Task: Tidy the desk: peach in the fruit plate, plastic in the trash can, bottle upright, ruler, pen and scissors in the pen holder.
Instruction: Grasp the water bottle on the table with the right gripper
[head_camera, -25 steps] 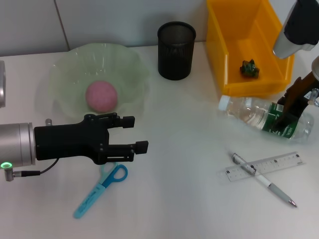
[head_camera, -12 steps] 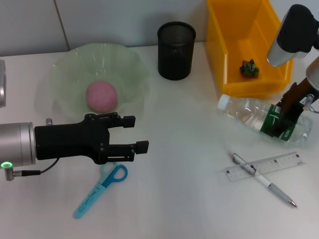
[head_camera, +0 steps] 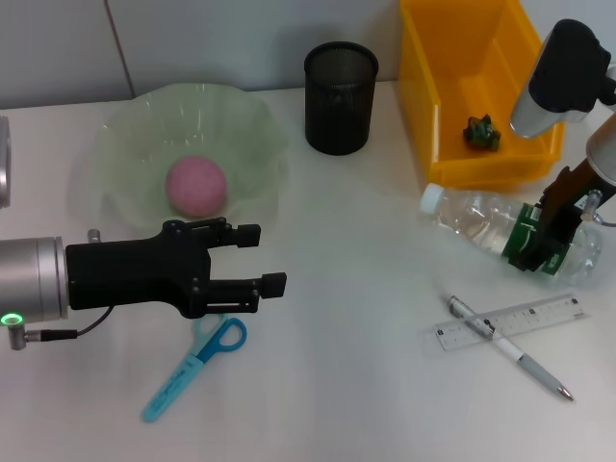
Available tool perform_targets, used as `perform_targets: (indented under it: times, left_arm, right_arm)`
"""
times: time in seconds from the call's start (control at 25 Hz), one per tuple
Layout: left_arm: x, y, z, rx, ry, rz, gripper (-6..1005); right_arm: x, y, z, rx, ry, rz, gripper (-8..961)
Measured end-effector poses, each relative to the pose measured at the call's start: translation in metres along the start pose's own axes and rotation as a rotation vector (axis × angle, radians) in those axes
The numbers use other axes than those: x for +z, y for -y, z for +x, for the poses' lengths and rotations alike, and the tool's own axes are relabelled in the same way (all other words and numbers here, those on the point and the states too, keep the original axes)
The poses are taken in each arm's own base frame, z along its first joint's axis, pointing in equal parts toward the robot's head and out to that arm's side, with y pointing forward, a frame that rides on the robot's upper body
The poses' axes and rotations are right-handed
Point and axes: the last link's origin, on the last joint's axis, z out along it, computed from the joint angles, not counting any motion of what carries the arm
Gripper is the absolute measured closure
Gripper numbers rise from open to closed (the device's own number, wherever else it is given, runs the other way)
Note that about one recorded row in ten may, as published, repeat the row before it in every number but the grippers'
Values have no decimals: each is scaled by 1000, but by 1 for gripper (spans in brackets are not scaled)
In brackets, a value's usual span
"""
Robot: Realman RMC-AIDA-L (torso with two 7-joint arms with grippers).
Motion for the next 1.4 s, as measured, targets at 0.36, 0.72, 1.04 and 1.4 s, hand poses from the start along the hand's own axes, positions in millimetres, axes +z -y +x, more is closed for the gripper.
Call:
perform_targets:
  times: [0.36,0.72,1.04,1.4]
  left_arm:
    - [0,0,0,2,0,1,190]
    - [-1,0,1,8,0,-2,190]
    - [-2,0,1,9,0,-2,190]
    - [-2,0,1,10,0,-3,190]
  right_arm:
    - [2,-1,0,3,-3,-4,176]
    - [6,-4,-1,1,-1,-3,177]
    - [7,-3,-1,3,4,4,177]
    - [6,-2,-1,-2,13,14,177]
